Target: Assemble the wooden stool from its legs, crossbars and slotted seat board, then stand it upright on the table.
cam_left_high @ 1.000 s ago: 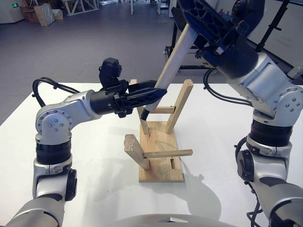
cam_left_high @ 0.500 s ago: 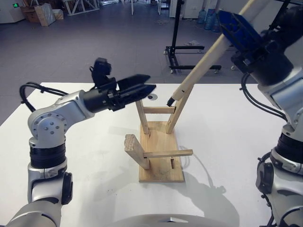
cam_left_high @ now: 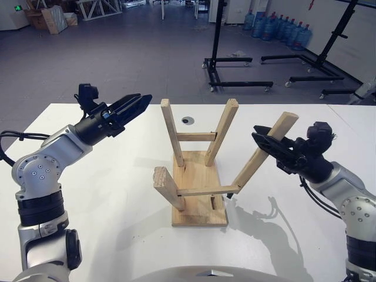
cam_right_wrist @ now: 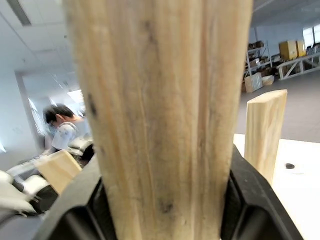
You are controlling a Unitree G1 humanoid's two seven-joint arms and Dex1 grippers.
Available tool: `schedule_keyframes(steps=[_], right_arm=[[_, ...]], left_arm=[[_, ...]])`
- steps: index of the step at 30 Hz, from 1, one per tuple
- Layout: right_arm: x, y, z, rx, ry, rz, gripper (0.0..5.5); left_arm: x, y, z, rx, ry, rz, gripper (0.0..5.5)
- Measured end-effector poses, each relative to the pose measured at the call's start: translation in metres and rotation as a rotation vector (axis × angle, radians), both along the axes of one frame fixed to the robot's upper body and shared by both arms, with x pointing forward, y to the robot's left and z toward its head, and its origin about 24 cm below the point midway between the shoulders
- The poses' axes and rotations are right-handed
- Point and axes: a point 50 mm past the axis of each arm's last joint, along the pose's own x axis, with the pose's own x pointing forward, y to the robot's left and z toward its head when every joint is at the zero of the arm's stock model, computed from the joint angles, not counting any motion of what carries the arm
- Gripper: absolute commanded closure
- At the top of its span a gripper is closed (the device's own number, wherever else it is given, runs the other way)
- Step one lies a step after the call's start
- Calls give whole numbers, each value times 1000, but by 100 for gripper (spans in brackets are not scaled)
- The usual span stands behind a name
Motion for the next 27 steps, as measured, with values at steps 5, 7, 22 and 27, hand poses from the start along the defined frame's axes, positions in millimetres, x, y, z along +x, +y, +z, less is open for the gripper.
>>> schedule_keyframes(steps=[5,7,22,27], right_arm=[[-13,-8,-5,50,-115,32,345],[-21,-7,-20,52,-167,-15,345],[-47,20,-52,93,-385,62,345],[-43,27,-61,-20,-438,84,345]], left_arm=[[1,4,-5,25,19,1,10],[2,7,-7,40,29,13,10],[11,7,-13,68,74,-43,10],[11,4,-15,79,80,-66,10]])
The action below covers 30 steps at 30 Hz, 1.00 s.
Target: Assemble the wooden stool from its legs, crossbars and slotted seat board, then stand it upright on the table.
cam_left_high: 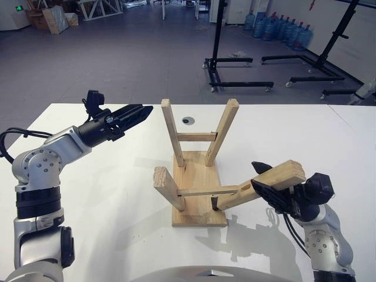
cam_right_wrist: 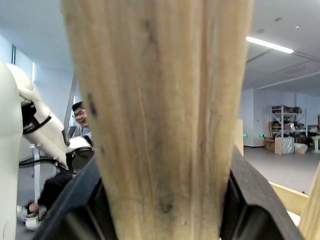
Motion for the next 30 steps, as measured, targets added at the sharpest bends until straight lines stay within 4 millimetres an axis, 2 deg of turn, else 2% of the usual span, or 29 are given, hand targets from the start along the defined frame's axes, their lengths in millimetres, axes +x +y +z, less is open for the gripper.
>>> schedule_keyframes(steps=[4,10,18,24,30], right_arm=[[6,7,2,-39,-46,31,345],[10,4,5,-54,-43,43,345],[25,-3,26,10,-60,74,345],[23,3,20,15,-20,144,345],[15,-1,11,-49,7,158,345]], left_arm=[[1,-2,0,12,-2,-8,10],[0,-3,0,18,-6,-16,10],[0,-5,0,12,-8,-20,10],[-1,-7,1,14,-19,-27,10],[-4,-8,0,19,-20,-32,10]])
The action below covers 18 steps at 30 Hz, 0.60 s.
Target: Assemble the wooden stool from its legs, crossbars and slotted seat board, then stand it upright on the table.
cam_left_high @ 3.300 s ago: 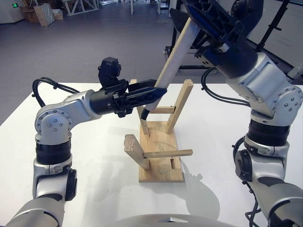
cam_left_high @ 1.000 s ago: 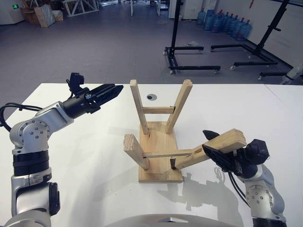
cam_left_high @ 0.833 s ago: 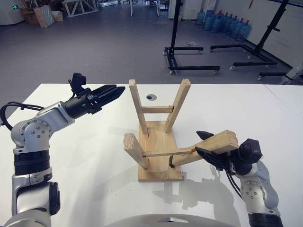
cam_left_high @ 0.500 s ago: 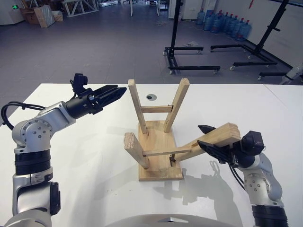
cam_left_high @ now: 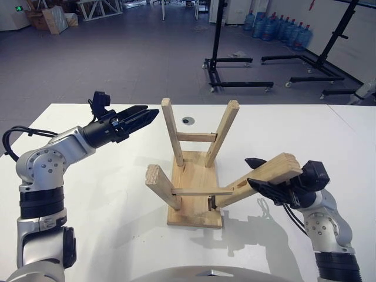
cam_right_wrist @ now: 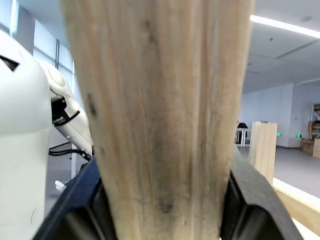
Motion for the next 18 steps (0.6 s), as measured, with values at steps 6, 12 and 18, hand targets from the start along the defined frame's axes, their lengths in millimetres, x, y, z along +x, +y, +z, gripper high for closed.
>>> schedule_keyframes(steps=[6,12,18], right_arm=[[-2,0,-2,4,-1,-9,345],[1,7,-3,27,5,-6,345],[2,10,-3,13,4,7,345]], left_arm=[[-1,0,-1,0,4,0,10],[-1,-2,-3,-5,9,-7,10],[-1,-3,-3,-2,15,-12,10]])
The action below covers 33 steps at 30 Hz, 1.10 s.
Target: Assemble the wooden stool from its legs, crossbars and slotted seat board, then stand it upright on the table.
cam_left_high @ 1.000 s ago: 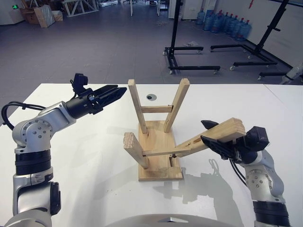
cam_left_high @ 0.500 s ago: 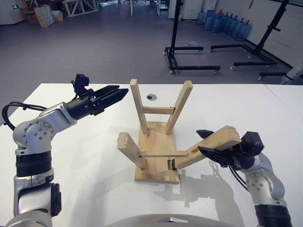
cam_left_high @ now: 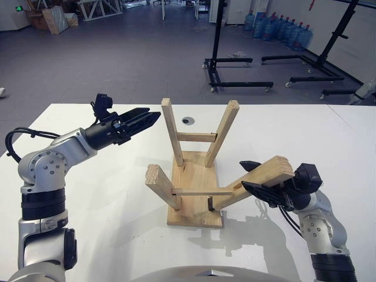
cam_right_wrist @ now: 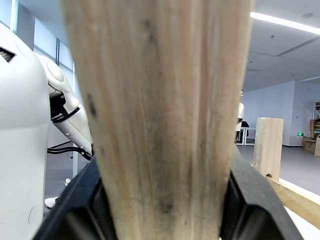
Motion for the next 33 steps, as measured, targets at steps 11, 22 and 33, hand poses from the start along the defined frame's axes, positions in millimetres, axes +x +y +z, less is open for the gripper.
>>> schedule_keyframes(steps=[11,22,33], right_arm=[[-1,1,-3,-17,-15,-15,345],[-1,3,-4,-35,-45,13,345],[-1,7,-7,-74,-66,21,345]], left_arm=[[0,-1,0,-1,1,-11,10],[0,-3,-1,3,5,-19,10],[-1,-5,-1,-4,4,-35,10]])
